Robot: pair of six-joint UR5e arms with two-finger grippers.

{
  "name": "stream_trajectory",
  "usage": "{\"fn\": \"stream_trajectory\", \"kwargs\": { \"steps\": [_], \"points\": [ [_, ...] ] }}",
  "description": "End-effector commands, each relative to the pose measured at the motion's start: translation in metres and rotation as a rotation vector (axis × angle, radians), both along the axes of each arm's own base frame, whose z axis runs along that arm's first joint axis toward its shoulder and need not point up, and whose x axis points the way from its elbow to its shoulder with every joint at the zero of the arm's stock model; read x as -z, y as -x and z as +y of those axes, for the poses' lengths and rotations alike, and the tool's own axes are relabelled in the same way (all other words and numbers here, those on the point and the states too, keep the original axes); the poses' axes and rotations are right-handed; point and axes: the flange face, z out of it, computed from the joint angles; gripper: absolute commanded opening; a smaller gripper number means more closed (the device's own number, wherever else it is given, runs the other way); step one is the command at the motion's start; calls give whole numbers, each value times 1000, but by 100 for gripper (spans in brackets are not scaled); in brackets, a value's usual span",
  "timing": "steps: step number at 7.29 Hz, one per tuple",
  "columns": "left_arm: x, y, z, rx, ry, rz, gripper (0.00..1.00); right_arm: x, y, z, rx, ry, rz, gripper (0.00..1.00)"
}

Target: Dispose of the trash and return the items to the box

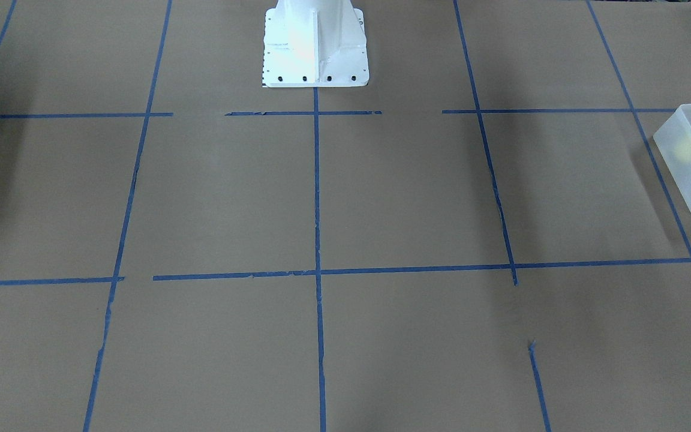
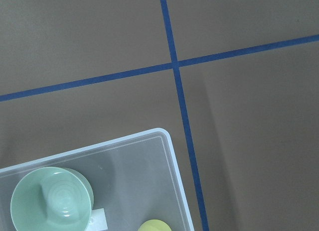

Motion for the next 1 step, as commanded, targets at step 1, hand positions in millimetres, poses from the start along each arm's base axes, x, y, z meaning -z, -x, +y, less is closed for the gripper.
{"fn": "stream_trajectory", "kwargs": {
  "steps": [1],
  "points": [
    [1,0,0,0,-2,0,100,0,0,0,-1,2,0,100]
  ]
}}
